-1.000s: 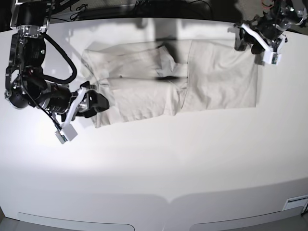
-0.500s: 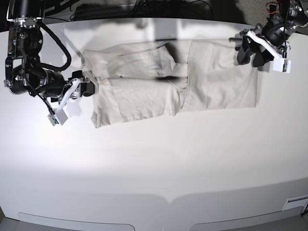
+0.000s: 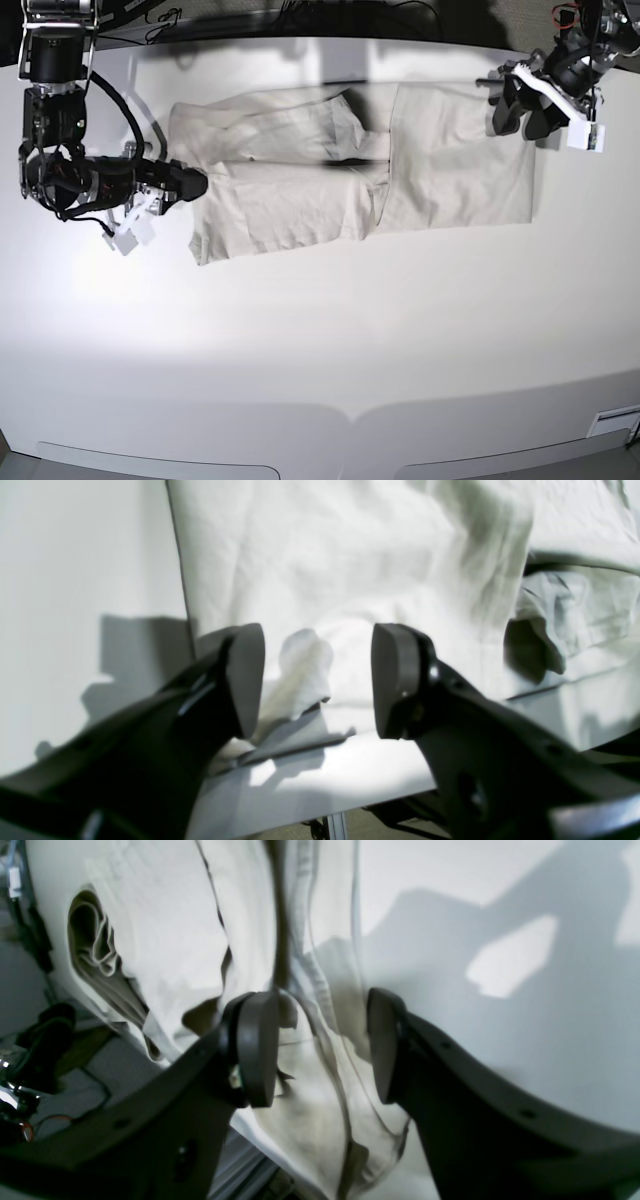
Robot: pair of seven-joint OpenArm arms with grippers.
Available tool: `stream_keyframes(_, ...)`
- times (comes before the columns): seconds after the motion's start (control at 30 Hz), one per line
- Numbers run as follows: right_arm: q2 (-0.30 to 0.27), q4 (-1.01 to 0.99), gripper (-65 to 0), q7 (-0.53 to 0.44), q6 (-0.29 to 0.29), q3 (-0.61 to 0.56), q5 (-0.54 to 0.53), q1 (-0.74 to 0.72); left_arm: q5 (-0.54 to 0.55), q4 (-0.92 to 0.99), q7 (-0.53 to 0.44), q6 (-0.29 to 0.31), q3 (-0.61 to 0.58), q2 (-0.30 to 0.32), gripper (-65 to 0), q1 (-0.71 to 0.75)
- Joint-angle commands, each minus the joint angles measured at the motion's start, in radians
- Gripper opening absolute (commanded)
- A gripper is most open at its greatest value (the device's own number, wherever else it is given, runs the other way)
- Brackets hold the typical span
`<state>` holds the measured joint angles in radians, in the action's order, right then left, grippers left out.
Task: Fold the T-shirt properly
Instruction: 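Grasp the folded end with the right gripper and lift it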
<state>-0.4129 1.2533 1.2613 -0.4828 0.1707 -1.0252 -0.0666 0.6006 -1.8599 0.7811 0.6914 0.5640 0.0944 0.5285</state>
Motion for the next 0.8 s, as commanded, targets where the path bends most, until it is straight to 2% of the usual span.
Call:
stream_keyframes(0.0,-0.01,0.005,-35.5,0.013,-0.004,0.005,-0.007,-0.016,0.021,-0.02,-0.029,0.007,0.006,0.009,-31.5,0.003)
stream_keyframes(0.13,0.005,-0.015,-35.5,0.014,-0.009,0.005,-0.004,-0.016,0.021,-0.02,-0.035,0.007,0.006,0.009,-31.5,0.003)
stream_keyframes(0.37,0.077,-0.019,-35.5,0.017,-0.071,0.005,-0.001,-0.016,0.021,-0.02,-0.035,0.007,0.006,0.009,-31.5,0.003)
stream_keyframes(0.57,0.106,-0.019,-36.1,0.018,-0.071,0.005,0.0,-0.016,0.021,-0.02,-0.034,0.007,0.006,0.009,-31.5,0.003)
stream_keyframes(0.67,0.105,-0.019,-45.7,0.02,-0.071,0.005,0.0,-0.016,0.019,-0.02,-0.035,0.007,0.006,0.009,-31.5,0.003)
stream_keyframes(0.77,0.106,-0.019,-61.4,0.013,-0.075,0.005,0.0,-0.016,0.018,-0.02,-0.035,0.007,0.006,0.009,-31.5,0.003)
